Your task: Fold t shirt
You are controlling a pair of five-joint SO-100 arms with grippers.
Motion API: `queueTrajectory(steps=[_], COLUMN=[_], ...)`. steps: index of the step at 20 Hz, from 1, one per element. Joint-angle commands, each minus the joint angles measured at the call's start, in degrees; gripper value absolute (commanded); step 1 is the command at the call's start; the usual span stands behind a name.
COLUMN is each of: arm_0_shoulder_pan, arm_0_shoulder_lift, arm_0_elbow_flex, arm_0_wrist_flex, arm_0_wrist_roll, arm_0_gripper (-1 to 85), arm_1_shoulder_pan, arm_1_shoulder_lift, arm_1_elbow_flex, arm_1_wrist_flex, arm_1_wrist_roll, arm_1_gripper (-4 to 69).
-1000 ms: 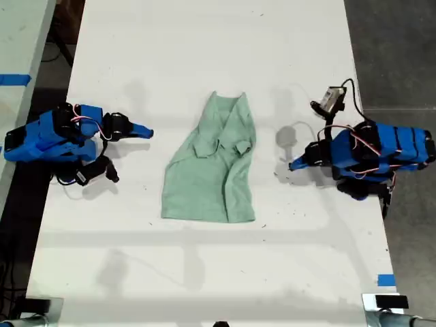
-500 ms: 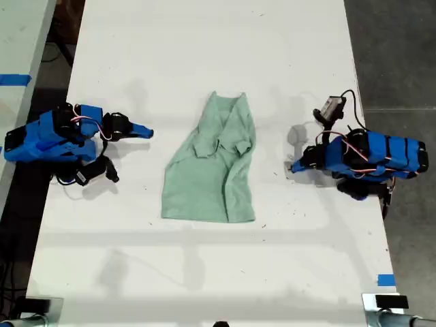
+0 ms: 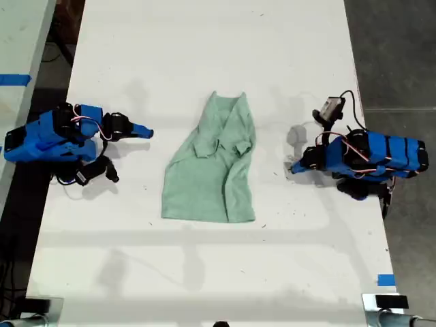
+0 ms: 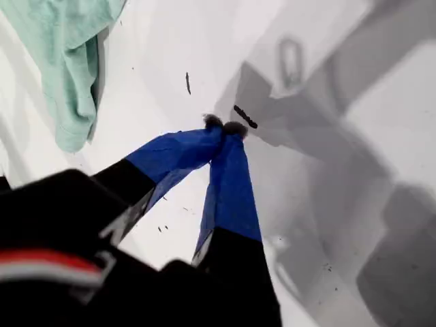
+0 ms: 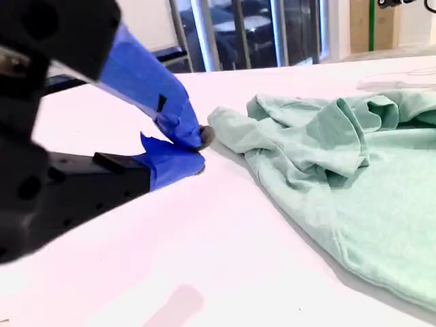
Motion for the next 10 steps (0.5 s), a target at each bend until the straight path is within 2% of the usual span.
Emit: queueTrajectory(steps=[1,10], arm_0_shoulder_pan=[0.00,0.26], arm_0_shoulder_lift=[0.26,0.26], arm_0_elbow_flex=[-0.26,-0.18], arm_0_wrist_flex=[-0.18,-0.35], arm_0_wrist_roll=[-1.76,-1.93], arm_0_gripper=[-0.1,-0.1], arm_1_shoulder_pan=[-0.70,-1.32], arm_1_shoulder_lift=[0.44,0.44], arm_1_elbow_flex=[1.32,1.41], arm_1_wrist_flex=[-0.18,-0.26], arm_1_wrist_roll=[0.79,0.79], arm_1_gripper=[-0.5,-0.5])
